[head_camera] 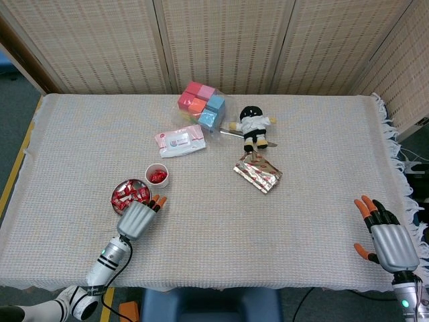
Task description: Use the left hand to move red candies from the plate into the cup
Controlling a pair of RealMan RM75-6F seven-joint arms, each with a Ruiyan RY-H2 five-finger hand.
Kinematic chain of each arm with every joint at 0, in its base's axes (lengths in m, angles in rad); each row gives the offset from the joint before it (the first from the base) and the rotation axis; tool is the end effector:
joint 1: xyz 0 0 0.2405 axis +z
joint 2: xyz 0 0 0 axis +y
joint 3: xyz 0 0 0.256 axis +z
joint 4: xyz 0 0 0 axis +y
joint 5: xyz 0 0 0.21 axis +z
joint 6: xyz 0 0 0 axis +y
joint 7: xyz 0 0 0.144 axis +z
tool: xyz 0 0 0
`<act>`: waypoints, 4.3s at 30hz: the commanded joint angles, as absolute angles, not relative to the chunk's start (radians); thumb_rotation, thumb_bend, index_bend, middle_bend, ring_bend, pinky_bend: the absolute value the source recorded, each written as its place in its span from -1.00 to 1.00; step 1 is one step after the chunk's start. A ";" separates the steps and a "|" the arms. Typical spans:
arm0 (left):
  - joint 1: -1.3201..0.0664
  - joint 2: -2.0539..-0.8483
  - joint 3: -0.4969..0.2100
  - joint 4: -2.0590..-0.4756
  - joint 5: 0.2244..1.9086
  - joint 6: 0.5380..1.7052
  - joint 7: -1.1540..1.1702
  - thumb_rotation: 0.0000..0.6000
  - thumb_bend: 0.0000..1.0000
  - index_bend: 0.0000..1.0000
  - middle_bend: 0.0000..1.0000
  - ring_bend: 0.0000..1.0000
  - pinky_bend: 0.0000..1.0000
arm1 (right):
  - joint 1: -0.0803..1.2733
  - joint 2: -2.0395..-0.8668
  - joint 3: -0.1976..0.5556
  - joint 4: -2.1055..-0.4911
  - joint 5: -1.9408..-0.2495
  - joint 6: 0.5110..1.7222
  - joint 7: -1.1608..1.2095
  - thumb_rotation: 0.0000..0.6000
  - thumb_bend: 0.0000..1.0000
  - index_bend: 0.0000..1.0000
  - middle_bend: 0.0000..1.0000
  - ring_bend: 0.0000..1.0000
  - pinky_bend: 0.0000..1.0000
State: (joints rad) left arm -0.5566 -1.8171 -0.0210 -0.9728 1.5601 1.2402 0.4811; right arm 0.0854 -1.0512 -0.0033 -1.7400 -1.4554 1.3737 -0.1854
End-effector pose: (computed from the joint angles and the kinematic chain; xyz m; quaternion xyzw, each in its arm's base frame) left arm -0.2134 0.2984 -0.0596 -0.7917 -0.1189 -0.3252 0.5032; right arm -0.3064 -0.1662 0.1491 0.6408 -0.4042 0.2958 0.5818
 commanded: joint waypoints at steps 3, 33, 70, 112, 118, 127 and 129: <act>-0.557 -1.832 -0.022 -0.931 1.556 1.235 0.526 1.00 -0.14 -0.61 -0.43 0.43 1.00 | 0.082 -1.047 -0.004 -1.740 -1.461 1.380 -0.181 1.00 -0.73 -1.00 -1.00 -1.00 -0.62; -0.551 -1.848 -0.014 -0.922 1.562 1.221 0.515 1.00 -0.14 -0.23 -0.07 0.51 1.00 | 0.084 -1.053 0.001 -1.730 -1.471 1.378 -0.167 1.00 -0.73 -1.00 -1.00 -1.00 -0.61; -0.689 -1.696 -0.244 -1.145 1.401 1.106 0.281 1.00 -0.14 -0.12 -0.07 0.53 1.00 | 0.077 -1.064 -0.001 -1.736 -1.478 1.391 -0.194 1.00 -0.73 -1.00 -1.00 -1.00 -0.59; -0.531 -1.543 -0.055 -1.288 1.475 1.316 0.229 1.00 -0.16 -0.51 -0.40 0.52 1.00 | 0.069 -1.055 -0.006 -1.738 -1.500 1.401 -0.181 1.00 -0.73 -1.00 -1.00 -1.00 -0.58; -0.511 -1.582 -0.025 -1.210 1.441 1.246 0.243 1.00 -0.15 -0.50 -0.38 0.52 1.00 | 0.068 -1.055 -0.013 -1.743 -1.519 1.405 -0.182 1.00 -0.73 -1.00 -1.00 -1.00 -0.58; -0.523 -1.670 -0.030 -1.083 1.413 1.167 0.263 1.00 -0.17 -0.51 -0.39 0.52 1.00 | 0.067 -1.052 -0.014 -1.740 -1.520 1.404 -0.175 1.00 -0.73 -1.00 -1.00 -1.00 -0.58; -0.526 -1.687 -0.033 -1.063 1.413 1.161 0.266 1.00 -0.17 -0.51 -0.39 0.52 1.00 | 0.067 -1.052 -0.013 -1.740 -1.517 1.403 -0.175 1.00 -0.73 -1.00 -1.00 -1.00 -0.58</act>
